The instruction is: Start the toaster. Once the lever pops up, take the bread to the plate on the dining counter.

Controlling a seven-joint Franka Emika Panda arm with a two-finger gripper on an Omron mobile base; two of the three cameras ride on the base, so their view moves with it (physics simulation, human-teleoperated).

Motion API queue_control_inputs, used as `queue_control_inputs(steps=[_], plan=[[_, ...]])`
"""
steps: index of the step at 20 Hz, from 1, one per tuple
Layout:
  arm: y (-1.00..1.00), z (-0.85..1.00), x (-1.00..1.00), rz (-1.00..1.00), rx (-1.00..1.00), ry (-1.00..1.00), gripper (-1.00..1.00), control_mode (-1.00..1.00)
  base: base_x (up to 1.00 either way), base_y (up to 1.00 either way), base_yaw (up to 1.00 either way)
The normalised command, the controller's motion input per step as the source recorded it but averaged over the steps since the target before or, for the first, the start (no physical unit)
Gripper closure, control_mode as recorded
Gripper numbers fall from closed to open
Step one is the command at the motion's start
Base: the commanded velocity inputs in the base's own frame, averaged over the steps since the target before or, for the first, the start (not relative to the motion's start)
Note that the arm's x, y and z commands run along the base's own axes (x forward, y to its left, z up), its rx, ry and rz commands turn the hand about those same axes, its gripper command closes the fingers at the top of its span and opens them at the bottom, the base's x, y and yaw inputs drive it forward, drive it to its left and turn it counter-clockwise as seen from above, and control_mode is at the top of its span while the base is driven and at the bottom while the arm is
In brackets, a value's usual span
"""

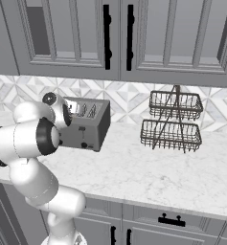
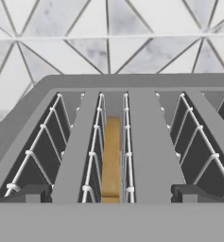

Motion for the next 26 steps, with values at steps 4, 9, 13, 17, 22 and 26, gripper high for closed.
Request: queue_control_inputs(steps=[4,9,13,17,22,26], plan=[[0.0,0.0,0.0,0.0,0.0,0.0,-1.0,-1.0,0.0,0.0,0.0],[0.0,0.0,0.0,0.0,0.0,0.0,-1.0,-1.0,0.0,0.0,0.0],[0.0,0.0,0.0,0.0,0.0,0.0,-1.0,-1.0,0.0,0.0,0.0],[0.0,0.0,0.0,0.0,0.0,0.0,-1.0,-1.0,0.0,0.0,0.0],[0.0,0.0,0.0,0.0,0.0,0.0,-1.0,-1.0,0.0,0.0,0.0],[0.0,0.0,0.0,0.0,0.0,0.0,-1.0,-1.0,0.0,0.0,0.0]])
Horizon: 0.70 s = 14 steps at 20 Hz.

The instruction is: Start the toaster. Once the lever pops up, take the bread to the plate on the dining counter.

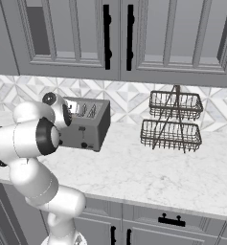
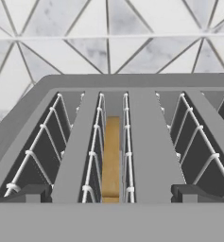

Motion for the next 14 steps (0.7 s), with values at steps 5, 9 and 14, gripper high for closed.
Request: queue_control_inputs(steps=[5,9,14], plan=[[0.0,0.0,0.0,0.0,0.0,0.0,-1.0,-1.0,0.0,0.0,0.0],[0.0,0.0,0.0,0.0,0.0,0.0,-1.0,-1.0,0.0,0.0,0.0],[0.0,0.0,0.0,0.0,0.0,0.0,-1.0,-1.0,0.0,0.0,0.0]])
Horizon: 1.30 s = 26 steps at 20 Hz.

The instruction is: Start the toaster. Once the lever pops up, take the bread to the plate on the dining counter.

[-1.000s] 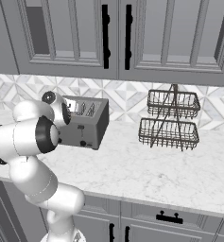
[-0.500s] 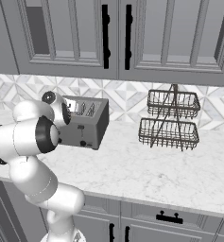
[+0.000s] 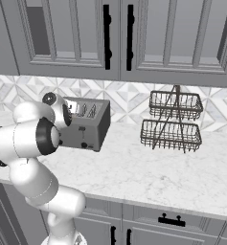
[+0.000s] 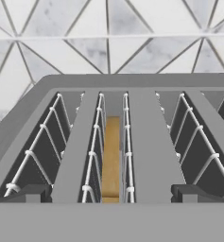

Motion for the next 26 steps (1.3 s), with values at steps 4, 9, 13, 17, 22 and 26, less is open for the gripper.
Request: queue_control_inputs(steps=[4,9,13,17,22,26], plan=[[0.0,0.0,0.0,0.0,0.0,0.0,-1.0,-1.0,0.0,0.0,0.0],[0.0,0.0,0.0,0.0,0.0,0.0,-1.0,-1.0,0.0,0.0,0.0],[0.0,0.0,0.0,0.0,0.0,0.0,-1.0,-1.0,0.0,0.0,0.0],[0.0,0.0,0.0,0.0,0.0,0.0,-1.0,-1.0,0.0,0.0,0.0],[0.0,0.0,0.0,0.0,0.0,0.0,-1.0,-1.0,0.0,0.0,0.0],[0.0,0.0,0.0,0.0,0.0,0.0,-1.0,-1.0,0.0,0.0,0.0]])
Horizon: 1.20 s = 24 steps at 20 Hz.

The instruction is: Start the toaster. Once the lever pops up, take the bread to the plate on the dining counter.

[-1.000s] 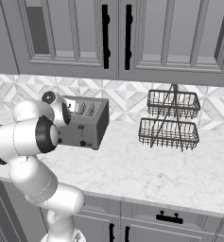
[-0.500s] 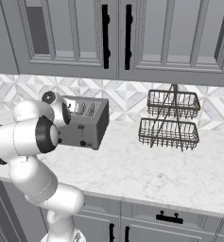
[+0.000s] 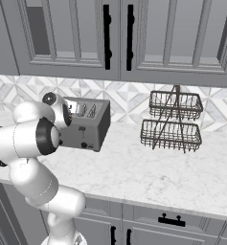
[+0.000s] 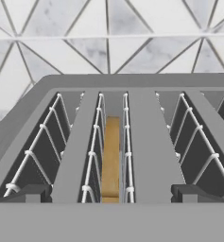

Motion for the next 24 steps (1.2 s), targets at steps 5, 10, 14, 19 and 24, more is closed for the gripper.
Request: queue_control_inputs(steps=[5,10,14,19,24], plan=[[0.0,0.0,0.0,0.0,0.0,0.0,-1.0,-1.0,0.0,0.0,0.0],[0.0,0.0,0.0,0.0,0.0,0.0,-1.0,-1.0,0.0,0.0,0.0],[0.0,0.0,0.0,0.0,0.0,0.0,-1.0,-1.0,0.0,0.0,0.0],[0.0,0.0,0.0,0.0,0.0,0.0,-1.0,-1.0,0.0,0.0,0.0],[0.0,0.0,0.0,0.0,0.0,0.0,-1.0,-1.0,0.0,0.0,0.0]])
